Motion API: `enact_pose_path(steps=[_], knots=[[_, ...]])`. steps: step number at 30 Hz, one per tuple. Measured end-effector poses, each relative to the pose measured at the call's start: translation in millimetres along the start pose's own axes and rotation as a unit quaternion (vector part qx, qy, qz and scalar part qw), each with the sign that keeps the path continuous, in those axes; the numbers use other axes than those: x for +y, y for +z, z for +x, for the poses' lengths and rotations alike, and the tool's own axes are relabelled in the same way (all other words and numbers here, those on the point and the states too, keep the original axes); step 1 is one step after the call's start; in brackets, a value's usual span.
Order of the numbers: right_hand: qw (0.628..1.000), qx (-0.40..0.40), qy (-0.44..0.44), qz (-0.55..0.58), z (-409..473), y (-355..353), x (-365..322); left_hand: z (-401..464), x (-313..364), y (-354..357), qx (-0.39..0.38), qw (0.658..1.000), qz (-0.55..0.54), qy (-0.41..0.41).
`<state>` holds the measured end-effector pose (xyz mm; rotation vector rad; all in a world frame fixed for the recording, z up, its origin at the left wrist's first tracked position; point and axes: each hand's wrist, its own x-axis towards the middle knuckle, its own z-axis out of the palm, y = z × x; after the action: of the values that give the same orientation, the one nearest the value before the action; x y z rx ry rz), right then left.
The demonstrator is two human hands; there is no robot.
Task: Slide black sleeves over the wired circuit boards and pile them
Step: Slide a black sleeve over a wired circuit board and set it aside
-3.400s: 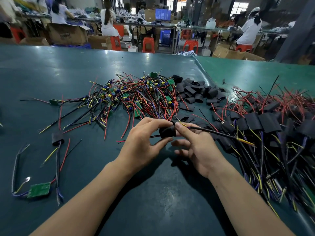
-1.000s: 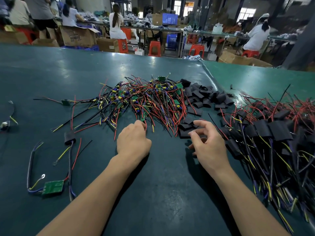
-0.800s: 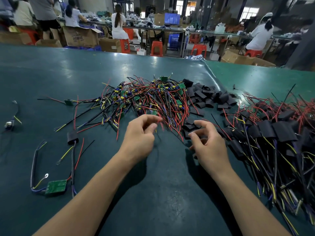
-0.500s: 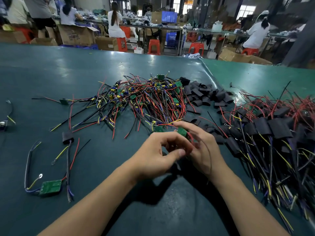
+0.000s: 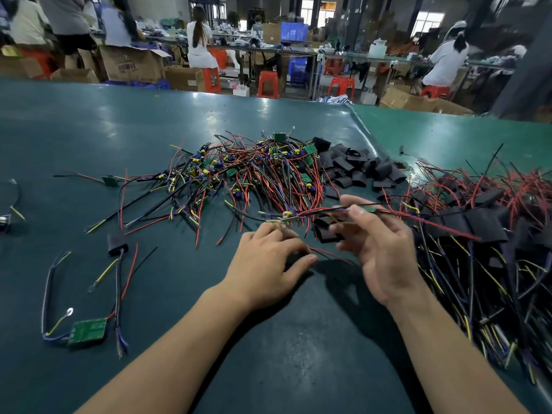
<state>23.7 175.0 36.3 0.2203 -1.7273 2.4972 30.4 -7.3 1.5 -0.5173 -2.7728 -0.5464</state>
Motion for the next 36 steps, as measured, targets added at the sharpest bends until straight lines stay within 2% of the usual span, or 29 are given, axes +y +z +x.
enact_pose_path(steps=[3,8,10,12,13,14,15,16,17,18,19,21,24,26,28,31,33,35,36], knots=[[0.998,0.015,0.002,0.057,3,-10,-10,3,-7,-1,0.041,0.998,0.035,-0.038],[0.990,-0.067,0.055,0.116,2,-8,-6,7,-39,-13,0.043,0.984,0.101,-0.138],[0.990,-0.104,0.087,0.045,0,-2,2,7,-46,-18,0.045,0.972,0.116,-0.198],[0.985,-0.101,0.103,-0.093,-4,3,10,7,-46,-25,0.106,0.959,0.070,-0.252],[0.981,-0.086,0.102,-0.140,-4,4,13,7,-44,-28,0.160,0.954,0.037,-0.253],[0.980,-0.075,0.102,-0.156,-4,4,15,5,-42,-31,0.202,0.955,0.001,-0.218],[0.981,-0.072,0.106,-0.148,-4,4,15,4,-38,-32,0.213,0.965,-0.039,-0.150],[0.983,-0.079,0.115,-0.119,-3,4,14,3,-33,-32,0.179,0.978,-0.090,-0.065],[0.985,-0.090,0.126,-0.079,-3,3,11,2,-27,-30,0.107,0.985,-0.133,0.005],[0.986,-0.100,0.128,-0.043,-2,1,9,1,-20,-27,0.037,0.987,-0.148,0.050],[0.987,-0.104,0.118,-0.025,-2,0,5,1,-16,-23,0.003,0.988,-0.137,0.076],[0.995,-0.072,0.051,-0.048,-1,-3,1,5,-18,-17,0.038,0.991,-0.094,0.088],[0.984,0.072,-0.104,-0.128,3,-2,-1,8,-30,-24,0.107,0.990,-0.070,0.051],[0.975,0.166,-0.137,-0.053,6,-4,-4,9,-37,-28,0.136,0.989,-0.062,0.018],[0.963,0.220,-0.150,0.030,10,-12,-13,6,-38,-32,0.151,0.986,-0.075,0.002],[0.952,0.257,-0.149,0.073,11,-22,-21,3,-36,-37,0.103,0.981,-0.159,0.033],[0.961,0.241,-0.134,0.005,11,-27,-18,1,-32,-39,0.010,0.982,-0.185,0.043],[0.965,0.183,-0.086,-0.167,12,-29,-9,-1,-30,-42,-0.095,0.974,-0.204,0.041],[0.949,0.149,-0.064,-0.268,12,-28,-3,-2,-31,-44,-0.128,0.967,-0.216,0.043]])
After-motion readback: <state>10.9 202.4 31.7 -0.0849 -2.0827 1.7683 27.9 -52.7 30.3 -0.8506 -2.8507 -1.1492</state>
